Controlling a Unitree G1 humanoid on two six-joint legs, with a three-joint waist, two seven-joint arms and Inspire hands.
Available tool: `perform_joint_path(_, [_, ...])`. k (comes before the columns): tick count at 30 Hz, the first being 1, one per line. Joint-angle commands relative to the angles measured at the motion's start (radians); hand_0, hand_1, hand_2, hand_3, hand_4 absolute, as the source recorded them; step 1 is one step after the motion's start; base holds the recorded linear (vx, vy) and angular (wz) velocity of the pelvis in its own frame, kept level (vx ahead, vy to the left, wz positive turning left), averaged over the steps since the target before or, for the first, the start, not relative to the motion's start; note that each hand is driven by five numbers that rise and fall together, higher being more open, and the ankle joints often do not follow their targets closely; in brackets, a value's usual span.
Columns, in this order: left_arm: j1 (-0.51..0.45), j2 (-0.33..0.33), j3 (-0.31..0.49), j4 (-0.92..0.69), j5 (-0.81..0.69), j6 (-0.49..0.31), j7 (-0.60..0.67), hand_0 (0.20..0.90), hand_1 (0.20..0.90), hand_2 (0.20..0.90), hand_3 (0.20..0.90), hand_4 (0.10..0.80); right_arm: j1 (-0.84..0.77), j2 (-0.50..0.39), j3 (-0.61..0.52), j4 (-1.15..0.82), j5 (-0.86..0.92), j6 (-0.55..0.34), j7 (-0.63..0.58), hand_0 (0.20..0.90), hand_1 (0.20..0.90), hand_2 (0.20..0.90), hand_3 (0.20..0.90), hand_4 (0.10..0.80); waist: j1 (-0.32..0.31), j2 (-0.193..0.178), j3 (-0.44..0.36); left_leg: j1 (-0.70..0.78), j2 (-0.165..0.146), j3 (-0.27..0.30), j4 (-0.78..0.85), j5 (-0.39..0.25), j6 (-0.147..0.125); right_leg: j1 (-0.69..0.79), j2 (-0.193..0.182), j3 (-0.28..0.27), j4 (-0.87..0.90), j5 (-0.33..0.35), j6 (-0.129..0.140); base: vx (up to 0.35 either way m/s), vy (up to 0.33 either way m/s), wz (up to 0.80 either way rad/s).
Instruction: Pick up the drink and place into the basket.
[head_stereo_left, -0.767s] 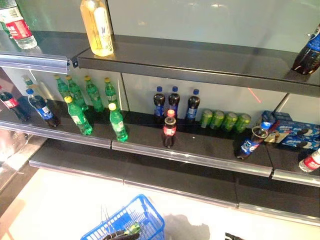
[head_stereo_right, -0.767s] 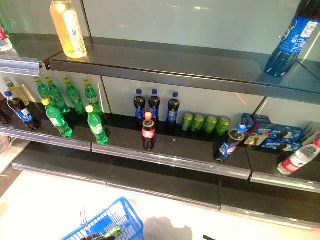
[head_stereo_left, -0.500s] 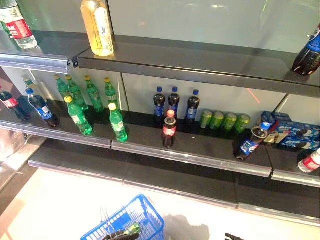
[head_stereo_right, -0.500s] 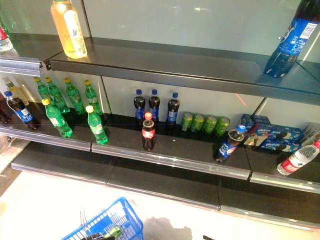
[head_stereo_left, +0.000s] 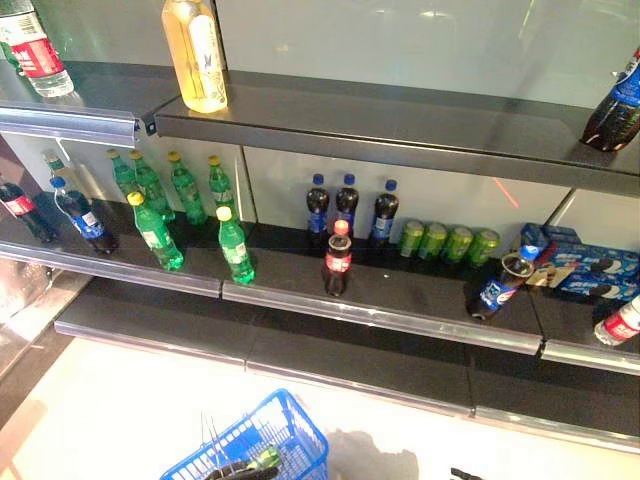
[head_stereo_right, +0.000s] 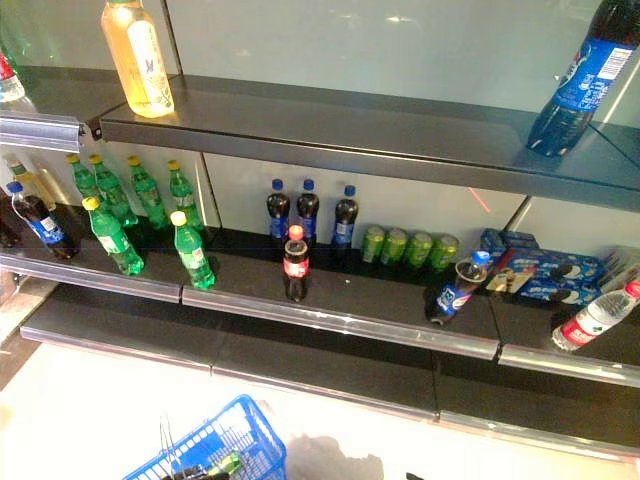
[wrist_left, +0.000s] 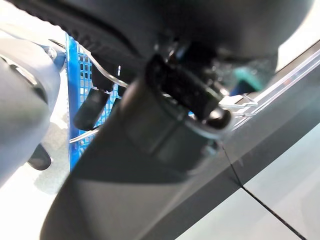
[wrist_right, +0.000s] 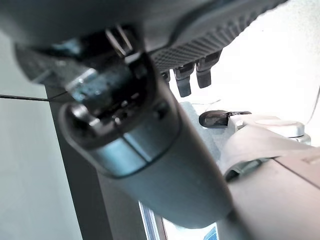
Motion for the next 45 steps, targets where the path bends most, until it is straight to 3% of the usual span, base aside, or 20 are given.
perform_joint_path(1, [-0.088,0.046,0.041,-0.040,-0.029,-0.090,-0.067,0.300,0.300,0.300,0.200,0.100,-0.066,-0.006,-0.007,0.048,-0.003,-0.031,-0.002,0.900,0.900,0.900,0.900,0.800,-0.006,0.014,0.020,-0.049,-0.071,0.019,-0.003,-0.001,0.077,0.025,0.002,-0.011,0.116,-0.111,0.030,0.000,0.000,0.00])
perform_joint_path(10, [-0.091,0.043,0.047,-0.038,-0.053,-0.082,-0.071,0.300,0.300,0.300,0.200,0.100,-0.068,-0.006,-0.010,0.053,-0.008,-0.028,0.001,0.900,0.900,0.900,0.900,0.800,-0.007,0.013,0.017,-0.046,-0.071,0.022,-0.003,-0.001,0.076,0.028,0.005,-0.010,0.112,-0.112,0.029,0.000,0.000,0.00])
perform_joint_path(19, [-0.082,0.053,0.105,-0.021,-0.160,-0.044,-0.111,0.300,0.300,0.300,0.200,0.100,-0.071,-0.009,-0.014,0.049,-0.013,-0.024,0.007,0.900,0.900,0.900,0.900,0.800,0.008,0.009,0.011,-0.031,-0.067,0.003,-0.003,-0.016,0.064,0.053,0.012,-0.015,0.108,-0.134,0.030,-0.004,-0.037,0.00])
perform_joint_path(23, [-0.079,0.049,0.129,-0.030,-0.254,0.078,-0.257,0.300,0.300,0.300,0.200,0.100,-0.077,-0.012,-0.014,0.042,-0.019,-0.019,0.008,0.900,0.900,0.900,0.900,0.800,0.021,0.007,0.011,-0.032,-0.058,-0.006,-0.003,-0.009,0.057,0.062,0.021,-0.021,0.105,-0.141,0.021,-0.020,-0.090,0.05])
perform_joint_path(27, [-0.069,0.043,0.115,-0.035,-0.261,0.088,-0.286,0.300,0.300,0.300,0.200,0.100,-0.083,-0.014,-0.010,0.041,-0.038,-0.014,0.013,0.900,0.900,0.900,0.900,0.800,0.035,0.006,0.015,-0.033,-0.046,-0.017,-0.003,0.002,0.048,0.070,0.031,-0.031,0.099,-0.145,0.011,-0.032,-0.117,0.10])
perform_joint_path(36, [-0.052,0.009,0.124,-0.069,-0.332,0.100,-0.292,0.300,0.300,0.300,0.200,0.100,-0.109,-0.040,0.018,0.026,-0.090,0.016,0.008,0.900,0.900,0.900,0.900,0.800,0.090,0.021,0.055,-0.103,0.011,-0.046,0.006,0.080,-0.018,0.071,0.044,-0.079,0.067,-0.147,-0.017,-0.063,-0.086,0.16])
perform_joint_path(37, [-0.054,0.002,0.121,-0.076,-0.329,0.102,-0.301,0.300,0.300,0.300,0.200,0.100,-0.111,-0.043,0.017,0.024,-0.081,0.019,-0.001,0.900,0.900,0.900,0.900,0.800,0.093,0.026,0.067,-0.117,0.029,-0.013,0.011,0.096,-0.027,0.070,0.038,-0.104,0.071,-0.148,-0.021,-0.178,0.042,0.41])
perform_joint_path(39, [-0.069,-0.014,0.111,-0.089,-0.312,0.113,-0.301,0.300,0.300,0.300,0.200,0.100,-0.110,-0.049,0.003,0.029,-0.072,0.018,-0.017,0.900,0.900,0.900,0.900,0.800,0.076,0.033,0.084,-0.131,0.094,0.150,0.016,0.144,-0.049,0.070,0.017,-0.198,0.080,-0.140,-0.028,-0.219,0.102,0.83])
perform_joint_path(42, [-0.084,-0.020,0.104,-0.092,-0.271,0.119,-0.307,0.300,0.300,0.300,0.200,0.100,-0.097,-0.049,-0.016,0.048,-0.045,-0.008,-0.016,0.900,0.900,0.900,0.900,0.800,0.045,0.026,0.090,-0.113,0.131,0.349,0.057,0.161,-0.043,0.076,-0.011,-0.311,0.105,-0.133,-0.034,-0.117,0.080,1.24])
perform_joint_path(45, [-0.085,-0.016,0.106,-0.083,-0.273,0.116,-0.316,0.300,0.300,0.300,0.200,0.100,-0.095,-0.049,-0.021,0.054,-0.055,-0.019,-0.014,0.900,0.900,0.900,0.900,0.800,0.042,0.026,0.085,-0.111,0.113,0.379,0.053,0.138,-0.027,0.076,-0.030,-0.349,0.120,-0.131,-0.026,-0.004,0.152,1.55])
